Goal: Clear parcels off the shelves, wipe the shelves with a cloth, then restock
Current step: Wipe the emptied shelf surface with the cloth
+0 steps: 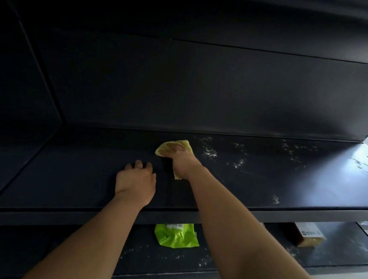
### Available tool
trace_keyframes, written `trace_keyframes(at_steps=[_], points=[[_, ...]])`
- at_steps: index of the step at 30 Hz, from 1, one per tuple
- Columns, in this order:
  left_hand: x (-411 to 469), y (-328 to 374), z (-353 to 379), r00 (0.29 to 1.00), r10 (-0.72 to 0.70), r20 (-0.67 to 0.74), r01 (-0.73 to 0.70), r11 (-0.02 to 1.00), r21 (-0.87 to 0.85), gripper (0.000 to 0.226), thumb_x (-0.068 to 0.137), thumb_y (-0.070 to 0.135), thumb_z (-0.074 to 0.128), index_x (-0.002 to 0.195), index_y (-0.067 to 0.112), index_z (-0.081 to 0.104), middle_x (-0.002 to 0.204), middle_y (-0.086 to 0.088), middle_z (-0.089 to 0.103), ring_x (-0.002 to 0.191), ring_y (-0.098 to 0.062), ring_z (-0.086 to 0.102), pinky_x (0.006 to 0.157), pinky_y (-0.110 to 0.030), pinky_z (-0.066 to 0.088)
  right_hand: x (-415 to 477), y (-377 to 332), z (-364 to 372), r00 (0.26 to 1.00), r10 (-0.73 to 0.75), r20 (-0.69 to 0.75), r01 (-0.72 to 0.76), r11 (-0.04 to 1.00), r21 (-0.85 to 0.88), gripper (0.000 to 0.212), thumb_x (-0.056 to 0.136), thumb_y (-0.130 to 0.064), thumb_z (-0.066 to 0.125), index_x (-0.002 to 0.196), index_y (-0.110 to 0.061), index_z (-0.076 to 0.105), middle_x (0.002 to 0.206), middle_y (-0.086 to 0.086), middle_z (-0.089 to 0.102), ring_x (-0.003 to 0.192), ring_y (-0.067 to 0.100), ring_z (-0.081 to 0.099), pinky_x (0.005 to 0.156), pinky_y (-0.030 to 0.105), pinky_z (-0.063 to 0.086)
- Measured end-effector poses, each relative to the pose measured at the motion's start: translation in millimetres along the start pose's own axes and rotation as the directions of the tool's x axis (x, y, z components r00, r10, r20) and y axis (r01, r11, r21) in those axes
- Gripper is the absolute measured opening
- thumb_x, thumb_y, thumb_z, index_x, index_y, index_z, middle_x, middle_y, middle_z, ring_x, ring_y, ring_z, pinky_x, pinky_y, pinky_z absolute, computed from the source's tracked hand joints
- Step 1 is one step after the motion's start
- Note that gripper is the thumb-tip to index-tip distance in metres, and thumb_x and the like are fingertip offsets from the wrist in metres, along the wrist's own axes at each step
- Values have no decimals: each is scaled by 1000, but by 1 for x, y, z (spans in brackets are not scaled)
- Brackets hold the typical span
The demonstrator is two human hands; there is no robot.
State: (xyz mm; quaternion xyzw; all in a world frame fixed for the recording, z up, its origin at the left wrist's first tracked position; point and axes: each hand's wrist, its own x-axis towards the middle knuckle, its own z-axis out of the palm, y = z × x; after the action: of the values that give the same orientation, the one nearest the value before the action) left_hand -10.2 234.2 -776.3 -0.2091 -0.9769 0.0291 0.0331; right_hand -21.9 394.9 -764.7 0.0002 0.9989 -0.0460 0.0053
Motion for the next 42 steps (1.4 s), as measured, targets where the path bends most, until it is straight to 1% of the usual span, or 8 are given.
trace_keyframes(at_steps=[7, 12, 15, 17, 21, 28, 35, 42], points=[[10, 7, -4, 993, 9, 122, -16, 998, 53, 50, 102, 42, 19, 150, 28, 20, 154, -11, 26, 125, -36, 41, 92, -40, 42, -24, 84, 0, 932, 361, -33, -362, 931, -44, 71, 86, -24, 62, 149, -30, 30, 159, -2, 17, 147, 16, 12, 120, 29, 3], [9, 12, -3, 983, -9, 181, -11, 994, 106, 51, 104, 38, 15, 152, 25, 8, 157, -15, 14, 137, -42, 25, 104, -45, 36, -79, 136, -13, 785, 605, -135, -612, 790, -20, 71, 74, -22, 74, 136, -42, 46, 143, -7, 46, 134, 15, 40, 115, 30, 22], [14, 17, -4, 986, 14, 163, -30, 995, 96, 51, 104, 33, 18, 153, 20, 8, 157, -17, 14, 142, -36, 19, 110, -45, 28, -75, 114, -10, 760, 589, -275, -478, 793, 378, 73, 57, 6, 73, 120, -29, 64, 132, 0, 54, 124, 23, 49, 109, 32, 36], [19, 22, -5, 991, 41, 127, -53, 995, 89, 52, 104, 30, 24, 152, 18, 10, 156, -16, 18, 140, -32, 23, 110, -42, 28, -52, 88, 1, 822, 486, -295, -330, 830, 450, 68, 58, 14, 64, 118, -17, 67, 135, 4, 51, 128, 23, 45, 111, 32, 35], [28, 28, -3, 994, 101, 51, -104, 993, 53, 54, 102, 23, 33, 152, 16, 13, 155, -8, 20, 135, -27, 29, 107, -37, 32, -9, 59, 21, 961, 219, -170, -188, 965, 183, 49, 95, -16, 40, 144, -22, 43, 154, 0, 34, 143, 17, 26, 120, 33, 9], [51, 35, -2, 995, 101, 16, -101, 994, 28, 50, 102, 28, 33, 150, 18, 21, 155, -5, 25, 138, -25, 32, 103, -37, 34, 35, 61, 9, 1000, 3, -22, -1, 996, 86, 61, 96, -11, 38, 150, -35, 22, 161, -3, 11, 148, 13, 5, 121, 32, -2], [69, 50, 1, 998, 33, 56, -38, 995, 87, 55, 101, 32, 38, 151, 25, 17, 154, -5, 25, 132, -30, 37, 93, -39, 42, 68, 76, 11, 954, 301, 21, -297, 923, 244, 72, 90, -13, 52, 153, -21, 18, 160, -2, 17, 147, 18, 14, 121, 33, 10], [70, 50, 3, 997, 27, 68, -31, 998, 55, 60, 100, 31, 41, 152, 25, 11, 158, -4, 17, 140, -31, 27, 96, -38, 44, 47, 99, 14, 871, 490, -34, -472, 854, 218, 67, 92, -17, 47, 153, -20, 18, 161, 0, 4, 148, 20, -1, 119, 38, -3]])
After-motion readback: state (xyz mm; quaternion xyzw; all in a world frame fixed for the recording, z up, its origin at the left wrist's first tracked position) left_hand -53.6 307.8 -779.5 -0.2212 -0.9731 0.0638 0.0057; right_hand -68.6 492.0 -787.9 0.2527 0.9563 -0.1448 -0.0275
